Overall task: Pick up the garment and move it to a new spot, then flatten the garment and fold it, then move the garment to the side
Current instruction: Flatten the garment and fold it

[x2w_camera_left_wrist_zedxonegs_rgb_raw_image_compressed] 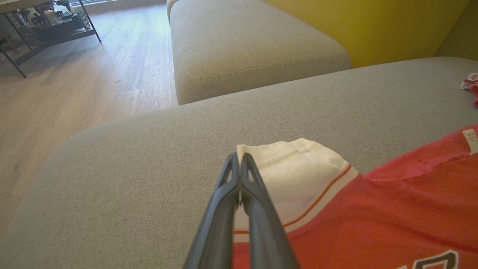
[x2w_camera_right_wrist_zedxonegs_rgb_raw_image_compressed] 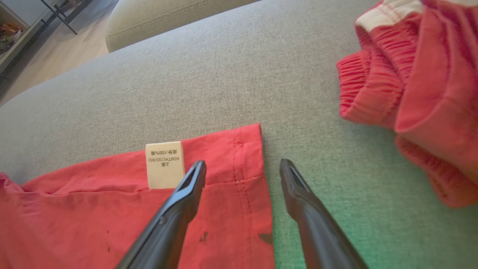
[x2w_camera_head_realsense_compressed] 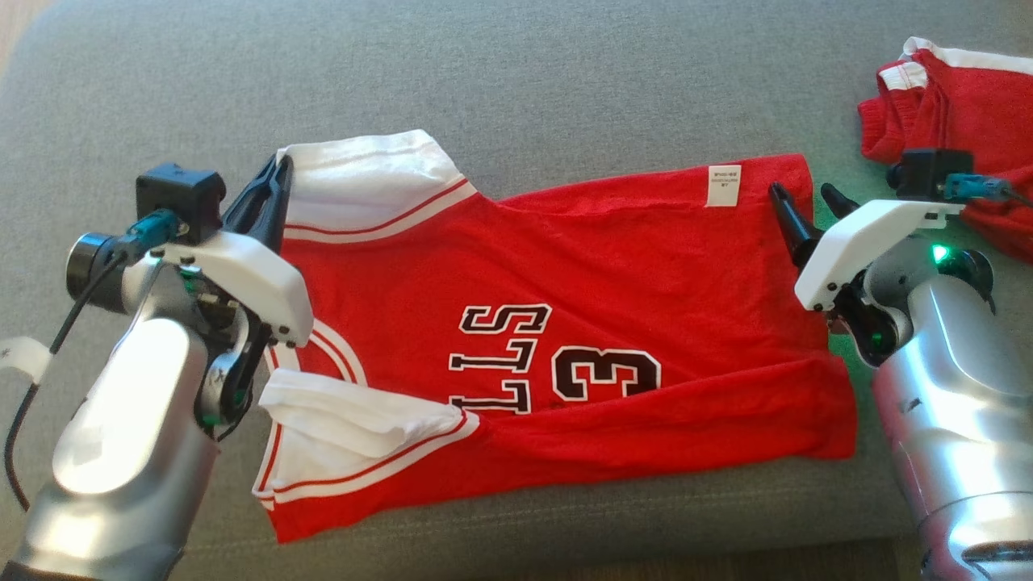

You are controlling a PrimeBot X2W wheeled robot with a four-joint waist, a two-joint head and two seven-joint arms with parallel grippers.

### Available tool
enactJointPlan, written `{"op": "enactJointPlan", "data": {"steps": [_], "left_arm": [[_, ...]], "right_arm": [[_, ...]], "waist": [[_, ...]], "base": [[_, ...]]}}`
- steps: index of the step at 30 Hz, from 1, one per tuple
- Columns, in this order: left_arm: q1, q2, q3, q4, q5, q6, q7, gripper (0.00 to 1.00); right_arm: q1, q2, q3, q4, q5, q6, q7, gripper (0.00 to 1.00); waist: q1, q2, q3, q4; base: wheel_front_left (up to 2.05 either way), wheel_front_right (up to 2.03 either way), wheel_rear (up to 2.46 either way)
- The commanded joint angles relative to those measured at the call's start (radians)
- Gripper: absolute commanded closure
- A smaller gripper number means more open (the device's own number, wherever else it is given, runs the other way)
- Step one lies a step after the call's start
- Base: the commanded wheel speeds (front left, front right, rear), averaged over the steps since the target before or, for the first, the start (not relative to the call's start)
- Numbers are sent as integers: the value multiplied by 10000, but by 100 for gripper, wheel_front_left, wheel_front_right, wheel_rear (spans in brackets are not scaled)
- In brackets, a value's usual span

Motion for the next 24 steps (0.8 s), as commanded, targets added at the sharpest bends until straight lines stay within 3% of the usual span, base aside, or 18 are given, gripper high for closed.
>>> {"op": "enactJointPlan", "data": {"steps": [1, 2, 3, 4, 13, 24], "left_arm": [[-222, 407, 375, -373, -27, 94, 52, 100], [-210, 417, 370, -385, -34, 101, 62, 100], [-200, 428, 362, -393, -39, 105, 70, 100], [-195, 436, 356, -399, -45, 109, 77, 100], [-182, 531, 341, -296, -94, 155, 55, 100], [429, 749, 446, -431, -339, 216, -76, 100]], "right_arm": [[-414, -29, 236, -98, -61, -2, -204, 0], [-469, -29, 283, 24, -40, -2, -220, 0], [-520, -31, 325, 138, -6, -2, -232, 37], [-568, -40, 362, 238, 26, -2, -259, 100], [-821, -175, 913, 634, 384, -2, -748, 100], [-97, -496, 1530, 216, 1138, -2, -960, 100]], "waist": [[1, 0, 8, 19], [1, 0, 8, 27], [1, 0, 9, 34], [1, 0, 8, 41], [1, 0, -139, 51], [1, 0, -1050, 8]], "base": [[0, 0, 0], [0, 0, 0], [0, 0, 0], [0, 0, 0], [0, 0, 0], [0, 0, 0]]}}
